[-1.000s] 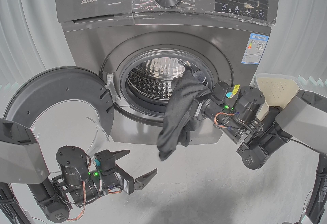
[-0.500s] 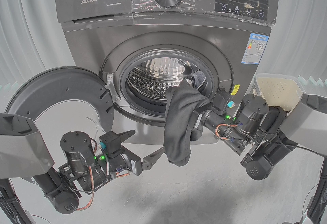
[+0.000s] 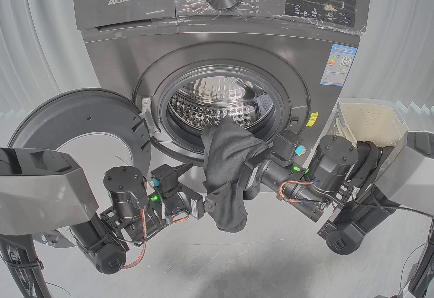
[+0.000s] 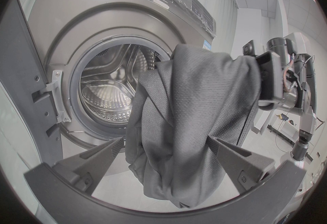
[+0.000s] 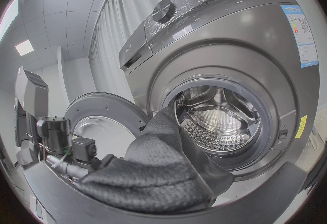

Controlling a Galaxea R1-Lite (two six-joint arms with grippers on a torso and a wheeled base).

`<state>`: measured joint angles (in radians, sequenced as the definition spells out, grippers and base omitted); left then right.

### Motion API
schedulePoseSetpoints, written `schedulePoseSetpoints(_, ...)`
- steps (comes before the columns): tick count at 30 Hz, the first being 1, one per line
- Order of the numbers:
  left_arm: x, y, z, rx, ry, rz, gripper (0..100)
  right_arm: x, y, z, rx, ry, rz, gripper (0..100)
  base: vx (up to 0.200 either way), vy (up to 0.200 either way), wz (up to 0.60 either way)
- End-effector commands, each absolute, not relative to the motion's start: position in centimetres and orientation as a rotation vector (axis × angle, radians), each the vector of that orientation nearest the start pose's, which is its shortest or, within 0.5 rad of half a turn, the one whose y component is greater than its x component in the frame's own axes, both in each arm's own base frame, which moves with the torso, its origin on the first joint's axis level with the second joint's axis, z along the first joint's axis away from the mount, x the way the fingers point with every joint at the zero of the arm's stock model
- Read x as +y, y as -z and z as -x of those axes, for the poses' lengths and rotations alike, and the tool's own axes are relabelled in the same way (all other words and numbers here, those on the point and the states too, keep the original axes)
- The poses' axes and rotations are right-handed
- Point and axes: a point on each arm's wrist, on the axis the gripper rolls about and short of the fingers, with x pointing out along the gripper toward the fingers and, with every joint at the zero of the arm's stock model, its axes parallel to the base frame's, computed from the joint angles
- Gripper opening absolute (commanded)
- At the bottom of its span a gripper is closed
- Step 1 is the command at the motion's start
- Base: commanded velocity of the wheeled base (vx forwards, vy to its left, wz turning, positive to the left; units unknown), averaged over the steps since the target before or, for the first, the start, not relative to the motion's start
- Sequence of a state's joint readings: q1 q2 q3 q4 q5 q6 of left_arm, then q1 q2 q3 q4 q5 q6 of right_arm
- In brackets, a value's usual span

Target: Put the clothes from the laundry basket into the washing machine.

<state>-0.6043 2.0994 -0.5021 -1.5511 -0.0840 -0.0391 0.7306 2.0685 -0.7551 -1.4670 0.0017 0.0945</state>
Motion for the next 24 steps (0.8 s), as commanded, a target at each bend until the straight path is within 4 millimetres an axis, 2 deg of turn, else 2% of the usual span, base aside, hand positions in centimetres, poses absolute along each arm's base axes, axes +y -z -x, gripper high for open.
schedulePoseSetpoints(1, -19.1, -6.7, -27.5, 0.074, 0.684, 0.022, 100, 25.0, -13.1, -25.6, -0.109, -0.779, -0.158, 0, 0.000, 0.000, 0.00)
schedulePoseSetpoints(10, -19.7, -6.2, -28.6, 0.064, 0.681, 0.025, 100, 26.2, -12.7, -23.7, -0.081, -0.834, -0.161, 0, 0.000, 0.000, 0.00)
schedulePoseSetpoints(17, -18.6, -5.9, -30.7, 0.042, 0.621, 0.029, 100, 25.8, -12.4, -23.6, -0.066, -0.825, -0.154, 0, 0.000, 0.000, 0.00)
schedulePoseSetpoints(24, -18.1, -5.2, -31.4, 0.052, 0.602, 0.017, 100, 25.8, -12.3, -23.6, -0.060, -0.822, -0.151, 0, 0.000, 0.000, 0.00)
